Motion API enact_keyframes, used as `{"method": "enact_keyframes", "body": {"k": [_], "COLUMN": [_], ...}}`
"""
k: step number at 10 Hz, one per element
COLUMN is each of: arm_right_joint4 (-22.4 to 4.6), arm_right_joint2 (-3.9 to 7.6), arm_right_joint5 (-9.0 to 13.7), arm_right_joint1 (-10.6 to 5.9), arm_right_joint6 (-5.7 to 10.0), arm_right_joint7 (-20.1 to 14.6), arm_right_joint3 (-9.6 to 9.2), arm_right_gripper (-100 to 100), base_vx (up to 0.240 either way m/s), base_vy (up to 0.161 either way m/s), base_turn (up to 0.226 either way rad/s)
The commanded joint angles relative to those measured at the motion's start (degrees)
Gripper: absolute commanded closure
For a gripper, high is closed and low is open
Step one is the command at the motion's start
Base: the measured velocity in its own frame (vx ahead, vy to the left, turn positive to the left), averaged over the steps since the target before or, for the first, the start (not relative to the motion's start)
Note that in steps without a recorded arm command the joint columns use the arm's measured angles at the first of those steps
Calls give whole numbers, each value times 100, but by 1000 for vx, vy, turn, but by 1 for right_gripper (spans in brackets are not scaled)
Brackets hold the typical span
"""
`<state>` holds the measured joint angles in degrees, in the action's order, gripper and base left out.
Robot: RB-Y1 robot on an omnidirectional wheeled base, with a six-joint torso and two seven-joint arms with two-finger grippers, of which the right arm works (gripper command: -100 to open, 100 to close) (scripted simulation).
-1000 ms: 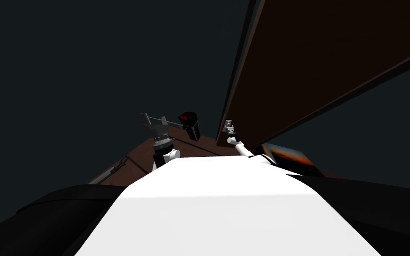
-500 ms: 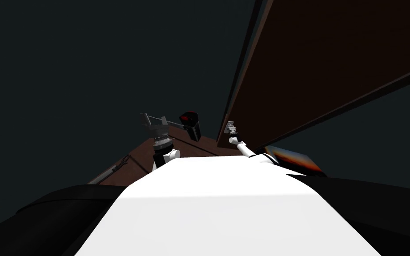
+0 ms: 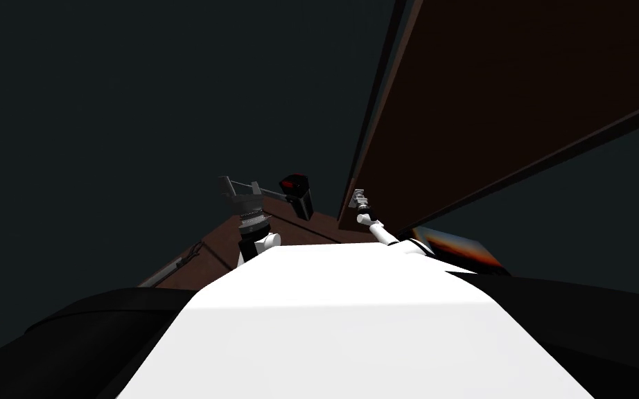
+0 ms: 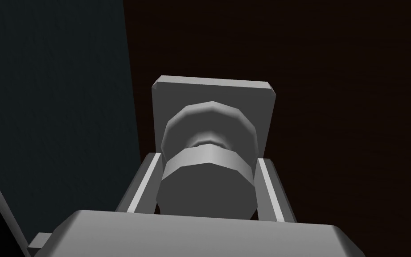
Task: Pull the door open
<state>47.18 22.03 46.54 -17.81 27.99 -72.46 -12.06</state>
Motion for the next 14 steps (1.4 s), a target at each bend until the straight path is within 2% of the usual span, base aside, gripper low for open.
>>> {"method": "enact_keyframes", "body": {"k": [1, 3, 8, 9, 10, 11, 14], "arm_right_joint4": [71, 124, 361, 388, 335, 413, 530], "arm_right_joint2": [82, 144, 418, 449, 437, 514, 638], "arm_right_joint5": [-8, -13, -39, -42, -45, -79, -126], "arm_right_joint1": [34, 60, 175, 188, 169, 211, 245], "arm_right_joint6": [6, 11, 31, 33, 40, 53, 92], "arm_right_joint7": [-136, -239, -693, -745, -716, -848, -1027], "arm_right_joint3": [-140, -245, -711, -763, -734, -892, -1098], "arm_right_gripper": [100, 100, 100, 100, 100, 100, 100], "base_vx": [-140, -211, -244, -213, -92, -142, -188], "base_vy": [-35, -84, -105, -90, -35, -58, -82], "base_turn": [131, 102, 130, 97, 31, 83, 73]}}
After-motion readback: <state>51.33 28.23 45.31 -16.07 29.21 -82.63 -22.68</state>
